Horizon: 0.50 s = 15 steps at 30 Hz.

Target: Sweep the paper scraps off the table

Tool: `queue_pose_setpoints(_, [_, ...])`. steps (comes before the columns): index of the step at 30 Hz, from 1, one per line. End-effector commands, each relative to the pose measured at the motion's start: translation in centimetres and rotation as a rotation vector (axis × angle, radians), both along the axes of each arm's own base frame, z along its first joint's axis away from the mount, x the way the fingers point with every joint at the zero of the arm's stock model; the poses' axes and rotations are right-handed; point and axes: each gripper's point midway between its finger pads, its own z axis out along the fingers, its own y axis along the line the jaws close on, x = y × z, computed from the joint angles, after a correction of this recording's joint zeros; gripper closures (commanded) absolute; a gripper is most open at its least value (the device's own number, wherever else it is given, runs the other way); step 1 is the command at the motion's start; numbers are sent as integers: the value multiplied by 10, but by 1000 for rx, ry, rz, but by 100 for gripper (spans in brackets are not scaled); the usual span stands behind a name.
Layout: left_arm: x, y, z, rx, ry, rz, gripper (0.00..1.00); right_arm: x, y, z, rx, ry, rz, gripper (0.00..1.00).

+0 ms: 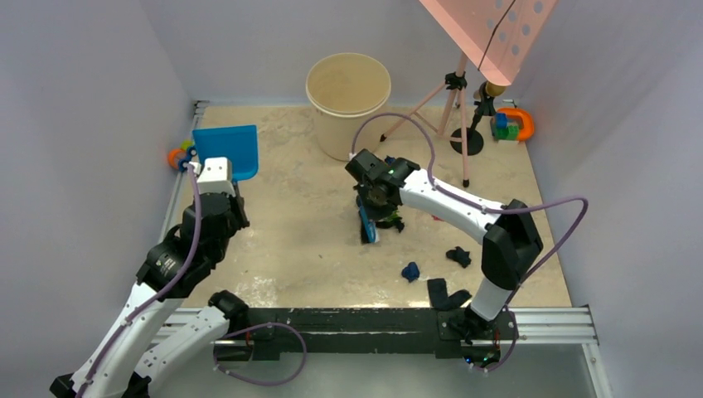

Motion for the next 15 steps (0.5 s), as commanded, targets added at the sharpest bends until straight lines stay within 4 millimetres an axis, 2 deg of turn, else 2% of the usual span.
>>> queue_pose_setpoints(1, [8, -14, 1, -6, -7, -63, 100, 44, -69, 58, -269, -306, -264, 100])
queue_pose_setpoints(5, [11, -41, -14, -12, 65, -198, 100, 43, -39, 97, -18, -367, -175, 100])
queue_pose_setpoints(7, [12, -54, -27, -15, 130, -249, 100, 38, -31, 110, 87, -380, -138, 100])
queue_pose_setpoints(11, [7, -76, -53, -62, 286, -308, 100, 34, -37, 131, 178, -430, -145, 100])
queue_pose_setpoints(15, [-2, -109, -84, -155, 474, -388, 100, 33, -51, 147, 210, -505, -188, 100])
